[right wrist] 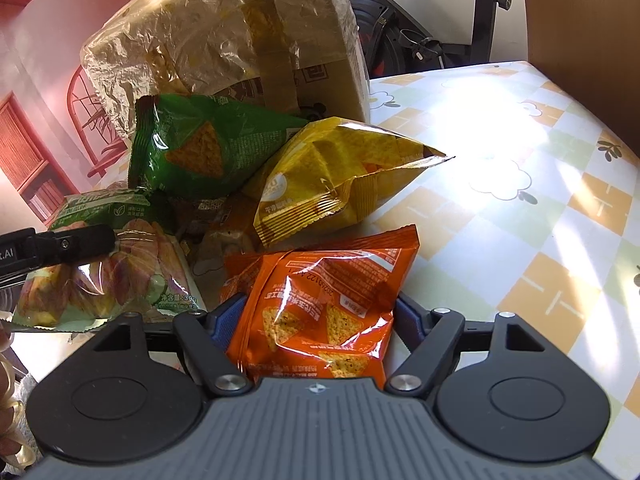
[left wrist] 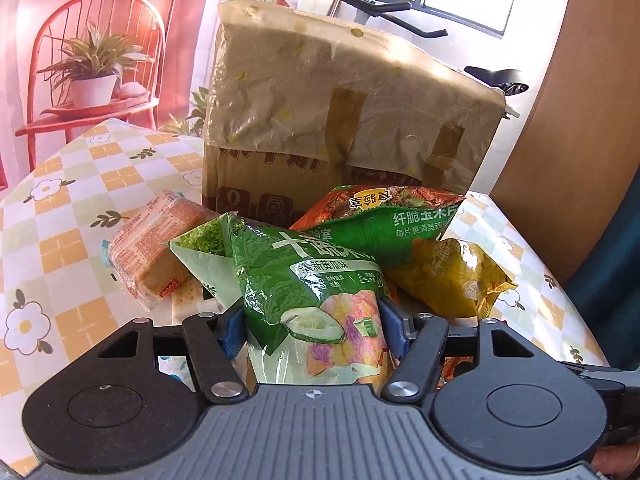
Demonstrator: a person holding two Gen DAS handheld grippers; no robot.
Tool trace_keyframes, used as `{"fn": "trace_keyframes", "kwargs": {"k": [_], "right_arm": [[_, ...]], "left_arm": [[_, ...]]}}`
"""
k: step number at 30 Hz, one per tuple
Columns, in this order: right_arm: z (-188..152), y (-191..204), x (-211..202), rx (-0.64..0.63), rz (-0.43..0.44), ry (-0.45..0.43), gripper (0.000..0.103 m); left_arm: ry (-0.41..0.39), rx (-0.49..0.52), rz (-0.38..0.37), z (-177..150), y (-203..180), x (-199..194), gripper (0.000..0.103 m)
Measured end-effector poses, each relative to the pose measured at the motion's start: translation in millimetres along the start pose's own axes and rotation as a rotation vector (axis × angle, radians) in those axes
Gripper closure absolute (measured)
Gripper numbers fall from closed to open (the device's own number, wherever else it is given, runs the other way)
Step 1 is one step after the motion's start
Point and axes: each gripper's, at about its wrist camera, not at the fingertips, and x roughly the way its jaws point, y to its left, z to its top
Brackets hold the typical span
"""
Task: Organize snacks
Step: 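Grasp the orange chip bag with right tool while left tool grasps green cracker bag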
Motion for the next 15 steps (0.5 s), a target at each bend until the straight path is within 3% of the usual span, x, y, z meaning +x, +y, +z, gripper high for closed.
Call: {"fn": "trace_keyframes", "kwargs": {"k": [8,15], "right_arm": [[-5,-2,-23,0.021,-0.022,-0.022,0.027],[-4,2,-51,0.028,-0.022,-0.065,0.027]], "left_arm": [[-0.022,0.023,0.005,-3,6,-31,0.036],[-0.111,0.044,0.022,0,9,-67,0.036]]}}
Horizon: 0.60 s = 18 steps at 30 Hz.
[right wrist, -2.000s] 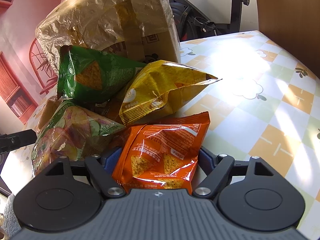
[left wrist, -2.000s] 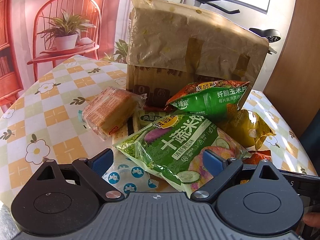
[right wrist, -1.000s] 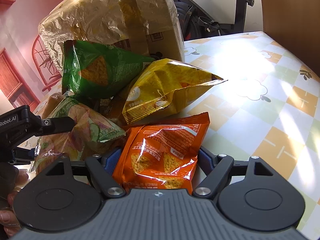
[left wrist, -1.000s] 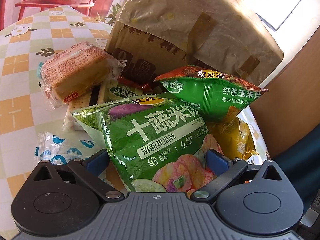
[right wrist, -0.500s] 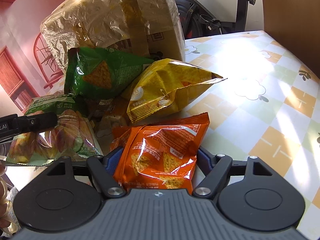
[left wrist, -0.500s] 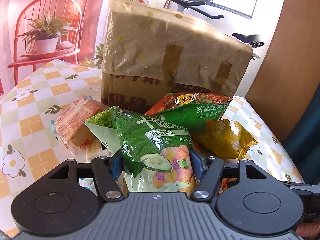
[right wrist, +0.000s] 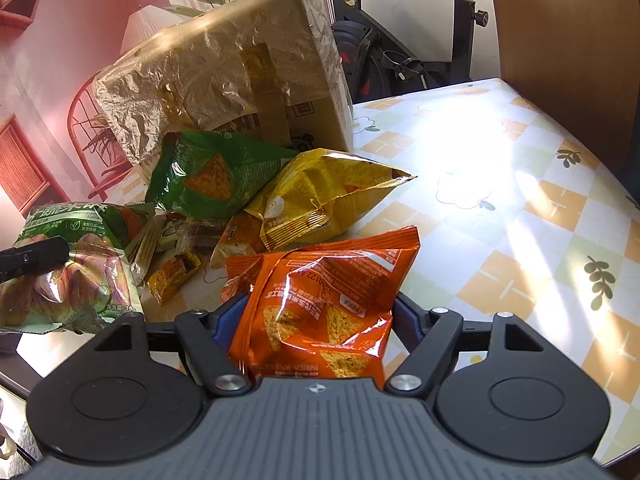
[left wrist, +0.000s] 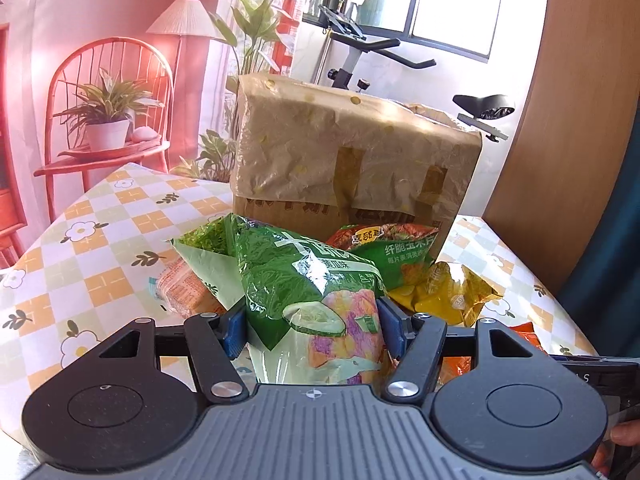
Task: Organize snacks
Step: 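Grasp the orange chip bag with right tool while left tool grasps green cracker bag, then lift both bags and carry them over the box, then open both tools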
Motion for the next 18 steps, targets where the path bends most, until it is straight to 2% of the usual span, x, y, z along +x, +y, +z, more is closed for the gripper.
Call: {"fn": "trace_keyframes", "kwargs": {"k": [9,18], "right_arm": [[19,13,-27,-0.027,0.016,-0.081,0.027],[63,20,-38,-0.062,0.014,-0.181,0.027]], "left_arm": [[-0.114,0.014,0.024,29,0,-26,0.036],[-0.205,0.072,0.063,72,-4,-27,0.036]]}}
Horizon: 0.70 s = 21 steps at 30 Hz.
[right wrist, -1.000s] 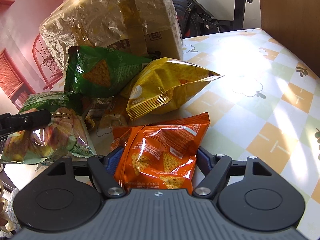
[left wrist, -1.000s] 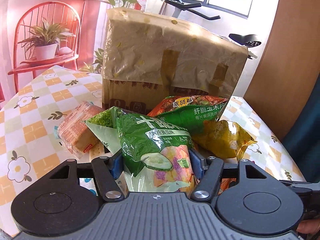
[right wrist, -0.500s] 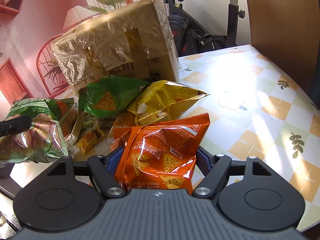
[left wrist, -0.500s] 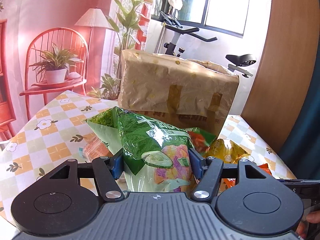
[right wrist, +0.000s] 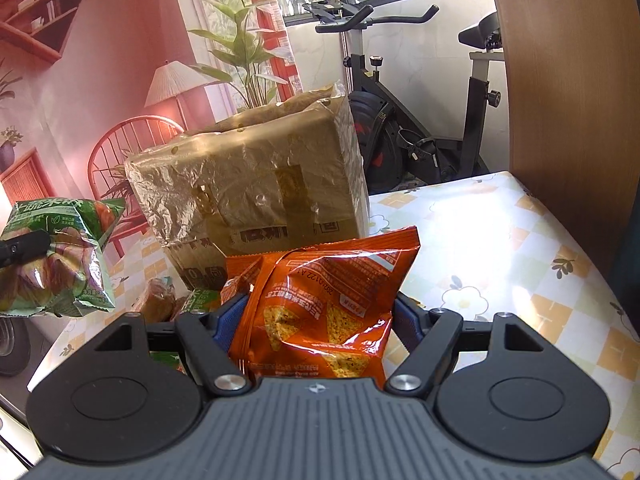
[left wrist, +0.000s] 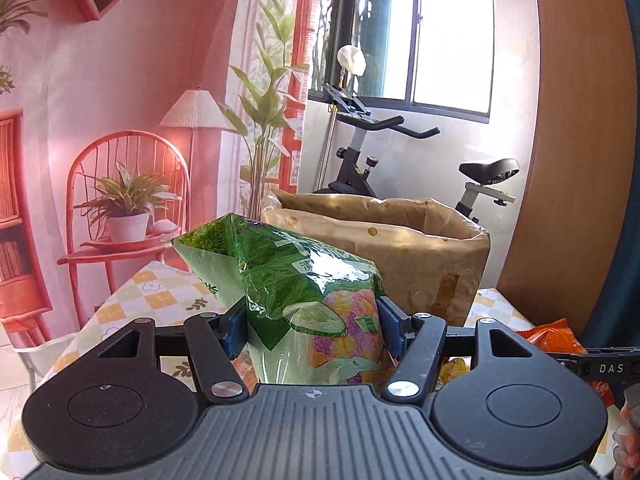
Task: Organize snacks
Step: 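Lift both bags and carry them over the box, then open both tools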
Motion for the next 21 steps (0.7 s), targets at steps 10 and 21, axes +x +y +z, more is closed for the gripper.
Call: {"fn": "trace_keyframes", "kwargs": {"k": [10,21], "right_arm": [[83,17,4,-0.07,0.037,-0.132,0.027],[169,41,51,-0.203,0.019,-0.201,0.027]], "left_arm": [[-0.055,0.028,-0.008,56,-5,27,0.036],[-0.035,0.151,-0.012,130,-25,91,0.036]]}}
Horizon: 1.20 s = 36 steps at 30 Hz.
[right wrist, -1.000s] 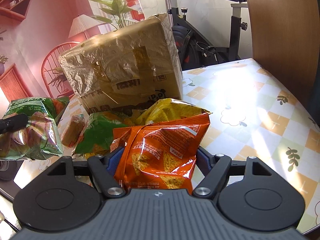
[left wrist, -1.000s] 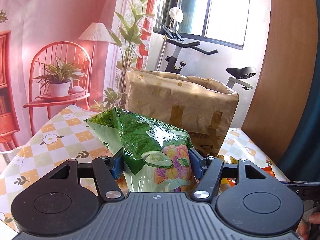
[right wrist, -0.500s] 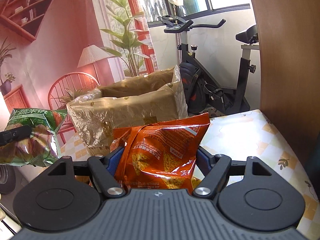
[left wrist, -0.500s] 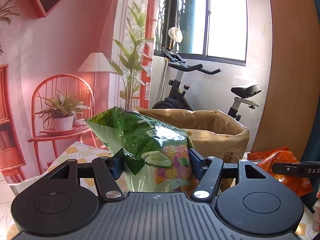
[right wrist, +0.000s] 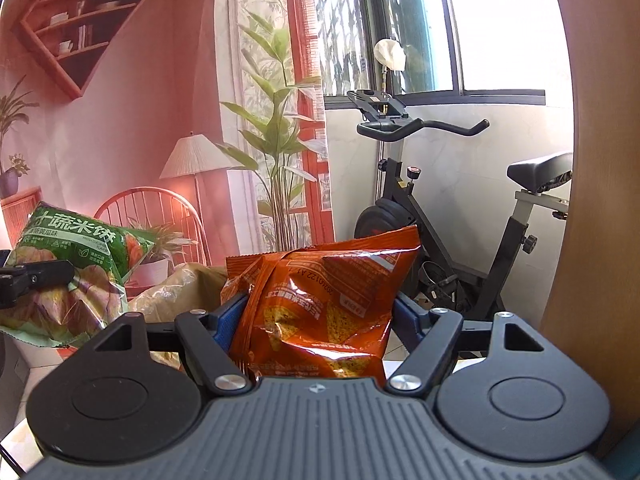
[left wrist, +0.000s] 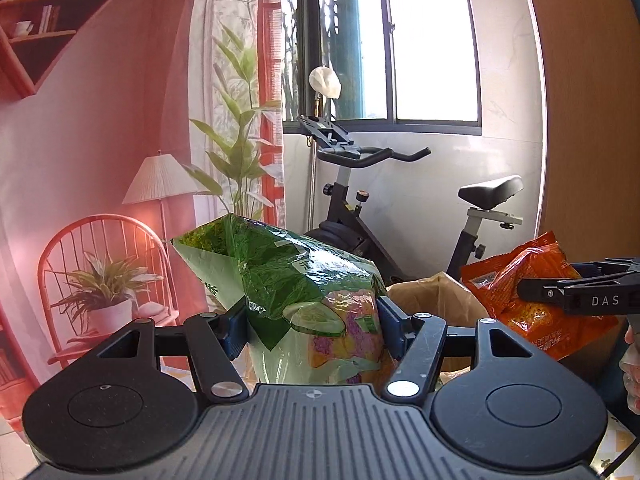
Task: Organize snacks
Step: 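Lift both bags and carry them over the box, then open both tools, then withdraw both tools from the box and lower them to the snack pile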
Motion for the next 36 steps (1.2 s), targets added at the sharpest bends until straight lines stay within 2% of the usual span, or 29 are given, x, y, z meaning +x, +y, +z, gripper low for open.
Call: {"fn": "trace_keyframes", "kwargs": {"k": [7,11,16,19,20,22,29,36], "right_arm": [[16,1,64,-0.067,-0.01,0.047,0.027],[17,4,99,-0.111,-0.008,0.093,0.027],[11,3,129,-0.109,0.006,0.151,0.027],[6,3,139,-0.114,0.022,0.188,0.025],[5,2,141,-0.11,0.032,0.198,0.025],[5,0,144,-0.091,0.041,0.212,0.022],[8,-9,123,-0.034,0.073,0.192,0.016],[-4,-7,86,-0.024,0.093,0.169,0.014]], "left_arm": [[0.085,0.113,0.017,22,-9,66,0.036],[0.149,0.164,0.01,18,-14,102,0.036],[0.211,0.148,-0.006,9,-7,134,0.035],[0.217,0.126,-0.007,6,-1,141,0.032],[0.221,0.117,-0.008,5,0,142,0.027],[0.222,0.077,-0.028,6,6,143,0.024],[0.201,-0.049,-0.037,9,24,116,0.023],[0.156,-0.1,-0.022,6,38,68,0.02]]}}
